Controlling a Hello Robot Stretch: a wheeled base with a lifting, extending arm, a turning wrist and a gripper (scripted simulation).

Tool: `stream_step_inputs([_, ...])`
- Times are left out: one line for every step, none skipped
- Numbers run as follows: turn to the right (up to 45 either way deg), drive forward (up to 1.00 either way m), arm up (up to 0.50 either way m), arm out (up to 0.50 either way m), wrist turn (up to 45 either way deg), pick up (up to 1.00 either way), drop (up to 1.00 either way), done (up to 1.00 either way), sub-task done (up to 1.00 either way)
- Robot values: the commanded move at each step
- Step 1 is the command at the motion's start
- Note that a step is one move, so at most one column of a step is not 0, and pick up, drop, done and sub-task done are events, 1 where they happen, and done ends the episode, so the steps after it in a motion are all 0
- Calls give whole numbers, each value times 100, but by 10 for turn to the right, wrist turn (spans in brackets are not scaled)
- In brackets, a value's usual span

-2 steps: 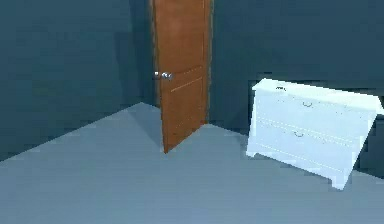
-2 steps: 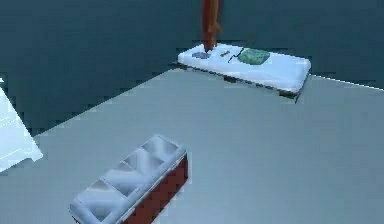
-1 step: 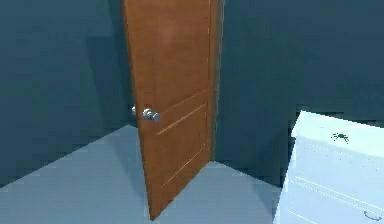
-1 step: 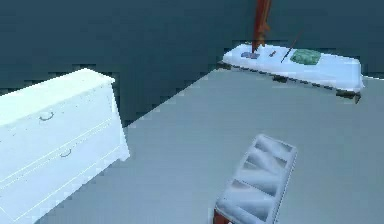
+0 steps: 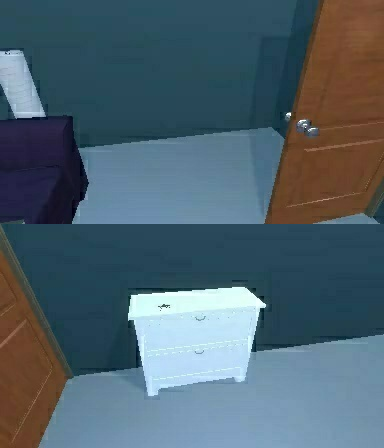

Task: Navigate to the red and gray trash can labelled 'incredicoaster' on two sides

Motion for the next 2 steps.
stream_step_inputs([-90, 0, 0, 0, 0, 0, 0, 0, 0])
stream_step_inputs([0, 100, 0, 0, 0, 0, 0, 0, 0])
